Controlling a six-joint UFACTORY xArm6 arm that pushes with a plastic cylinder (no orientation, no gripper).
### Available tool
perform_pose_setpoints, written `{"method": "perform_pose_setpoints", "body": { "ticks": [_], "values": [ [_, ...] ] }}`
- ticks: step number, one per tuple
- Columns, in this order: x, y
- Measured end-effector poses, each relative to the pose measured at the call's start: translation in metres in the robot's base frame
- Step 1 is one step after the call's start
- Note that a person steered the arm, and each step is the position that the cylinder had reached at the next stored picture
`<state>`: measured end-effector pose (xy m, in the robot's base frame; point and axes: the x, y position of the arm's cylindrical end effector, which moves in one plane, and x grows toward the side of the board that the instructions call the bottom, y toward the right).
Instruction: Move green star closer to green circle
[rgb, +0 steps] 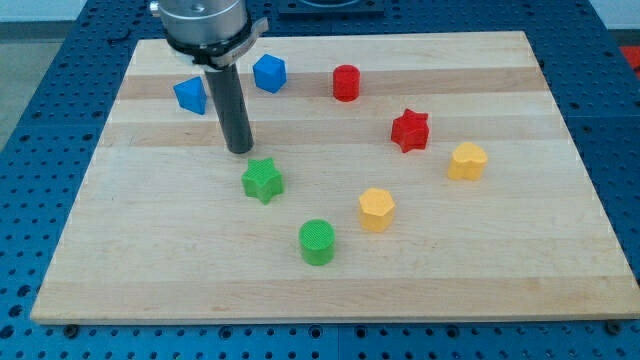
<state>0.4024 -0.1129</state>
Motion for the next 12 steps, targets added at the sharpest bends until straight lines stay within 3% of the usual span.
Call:
{"method": "perform_pose_setpoints", "body": {
  "ticks": [2, 5, 7, 10, 12],
  "values": [
    [0.032, 0.043],
    [0.085, 0.032],
    [0.054, 0.008],
    [0.126, -0.016],
    [0.135, -0.031]
  ]
}}
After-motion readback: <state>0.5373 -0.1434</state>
